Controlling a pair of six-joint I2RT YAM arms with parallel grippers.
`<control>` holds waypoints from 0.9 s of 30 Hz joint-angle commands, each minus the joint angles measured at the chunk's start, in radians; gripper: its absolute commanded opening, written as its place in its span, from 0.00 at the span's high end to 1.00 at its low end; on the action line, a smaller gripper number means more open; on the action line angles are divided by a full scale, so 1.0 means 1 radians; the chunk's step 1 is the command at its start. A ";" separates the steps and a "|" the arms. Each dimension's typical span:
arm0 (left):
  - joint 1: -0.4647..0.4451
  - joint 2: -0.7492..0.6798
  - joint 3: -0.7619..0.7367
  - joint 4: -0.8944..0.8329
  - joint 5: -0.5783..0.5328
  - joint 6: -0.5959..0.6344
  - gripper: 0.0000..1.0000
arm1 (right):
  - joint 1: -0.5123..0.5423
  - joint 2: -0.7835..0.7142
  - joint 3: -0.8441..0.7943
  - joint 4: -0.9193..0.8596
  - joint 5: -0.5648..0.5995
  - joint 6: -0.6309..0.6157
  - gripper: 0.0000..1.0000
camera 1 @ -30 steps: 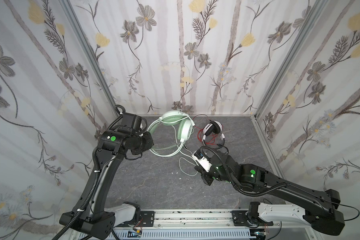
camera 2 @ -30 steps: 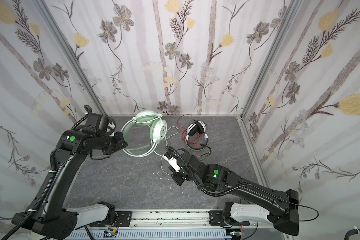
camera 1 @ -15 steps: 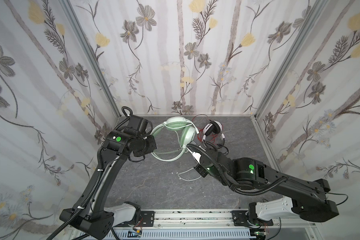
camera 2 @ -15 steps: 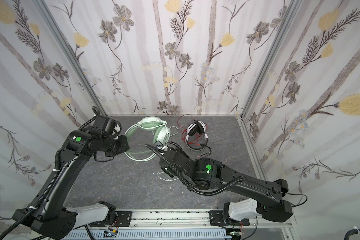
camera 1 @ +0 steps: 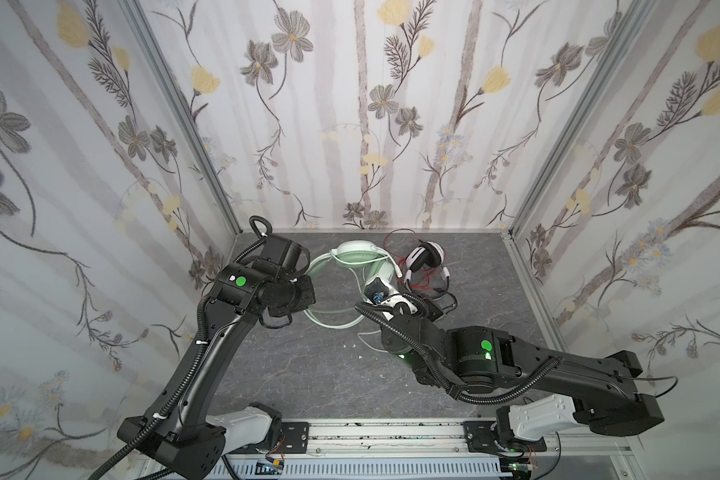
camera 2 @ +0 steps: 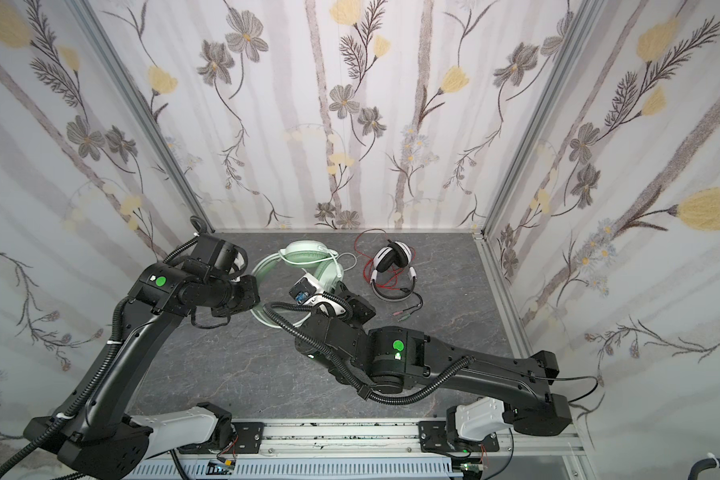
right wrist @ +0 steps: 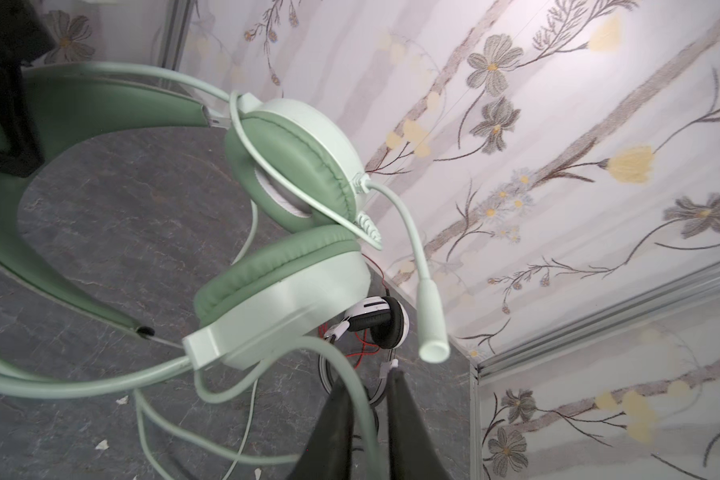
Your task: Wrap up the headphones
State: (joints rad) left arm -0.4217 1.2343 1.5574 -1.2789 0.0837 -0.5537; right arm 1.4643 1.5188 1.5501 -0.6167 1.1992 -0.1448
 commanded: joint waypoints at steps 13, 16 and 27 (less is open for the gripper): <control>-0.011 -0.009 -0.013 0.028 -0.004 -0.008 1.00 | 0.043 -0.125 -0.127 0.522 0.106 -0.336 0.62; -0.011 -0.009 -0.007 0.022 -0.006 -0.005 1.00 | -0.024 -0.182 -0.120 0.264 -0.032 0.012 0.62; -0.011 0.012 0.120 0.023 0.062 0.000 1.00 | -0.438 -0.544 -0.607 0.193 -0.739 0.477 0.56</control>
State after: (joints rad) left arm -0.4313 1.2385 1.6432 -1.2911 0.0971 -0.5499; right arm 1.0939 1.0096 1.0115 -0.4381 0.7277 0.1818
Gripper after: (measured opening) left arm 0.070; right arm 0.433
